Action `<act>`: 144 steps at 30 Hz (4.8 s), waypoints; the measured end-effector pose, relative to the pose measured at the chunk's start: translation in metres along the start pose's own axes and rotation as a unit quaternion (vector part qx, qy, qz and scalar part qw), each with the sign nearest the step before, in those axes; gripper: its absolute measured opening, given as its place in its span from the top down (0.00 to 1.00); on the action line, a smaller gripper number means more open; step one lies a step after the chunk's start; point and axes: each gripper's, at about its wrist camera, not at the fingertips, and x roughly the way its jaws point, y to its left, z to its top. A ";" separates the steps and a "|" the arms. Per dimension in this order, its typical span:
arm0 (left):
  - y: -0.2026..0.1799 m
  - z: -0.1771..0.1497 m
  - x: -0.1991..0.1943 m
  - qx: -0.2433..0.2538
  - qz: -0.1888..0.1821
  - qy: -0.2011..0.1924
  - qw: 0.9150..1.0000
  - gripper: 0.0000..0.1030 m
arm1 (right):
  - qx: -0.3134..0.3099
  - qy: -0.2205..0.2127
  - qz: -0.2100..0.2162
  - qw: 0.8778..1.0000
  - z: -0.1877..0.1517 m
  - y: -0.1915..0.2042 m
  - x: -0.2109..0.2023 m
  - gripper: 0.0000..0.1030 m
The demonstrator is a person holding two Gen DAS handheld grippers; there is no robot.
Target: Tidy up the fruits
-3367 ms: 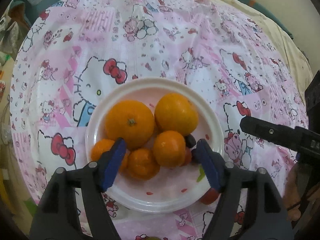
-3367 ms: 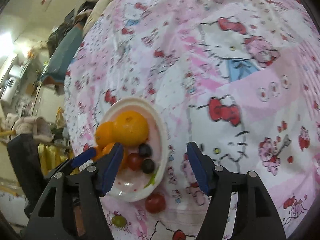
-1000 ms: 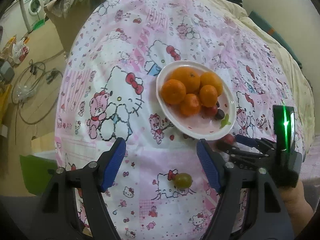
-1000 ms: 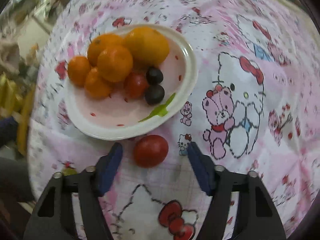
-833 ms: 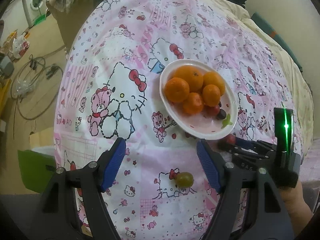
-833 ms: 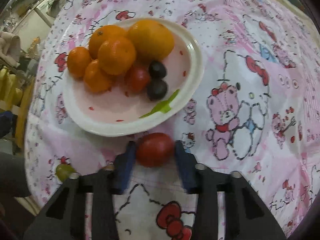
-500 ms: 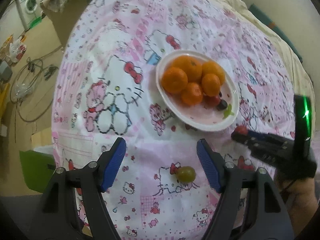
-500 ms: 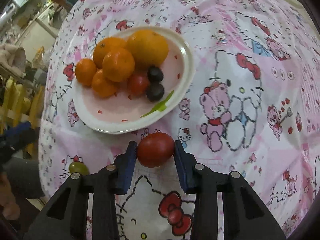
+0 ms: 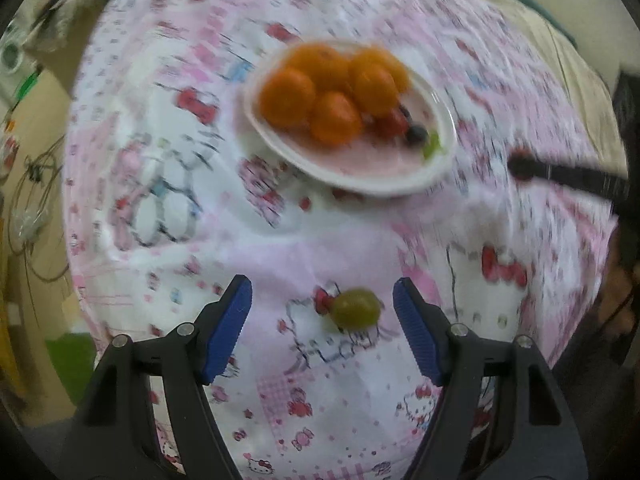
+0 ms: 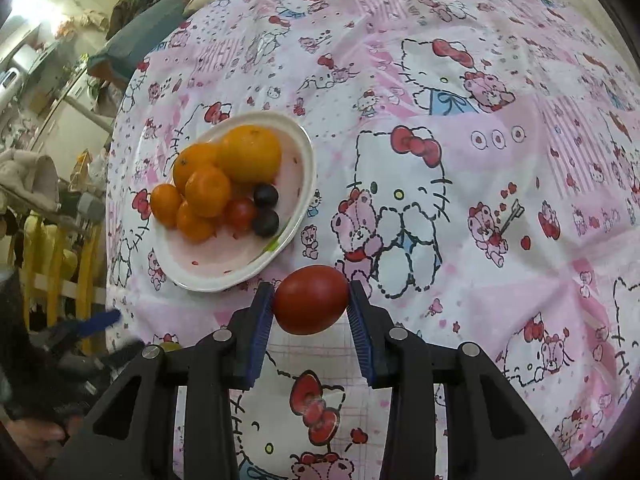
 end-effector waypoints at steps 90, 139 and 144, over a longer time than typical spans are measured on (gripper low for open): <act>-0.034 0.094 0.012 -0.023 0.045 -0.096 0.994 0.29 | 0.016 -0.031 0.073 0.997 0.074 0.008 0.024 0.37; -0.004 0.016 -0.101 -0.050 0.104 -0.245 0.963 0.01 | -0.061 -0.242 -0.047 0.967 -0.042 0.050 -0.078 0.00; 0.000 0.019 -0.098 -0.062 0.091 -0.236 0.965 0.01 | -0.061 -0.237 -0.062 0.968 -0.038 0.050 -0.068 0.00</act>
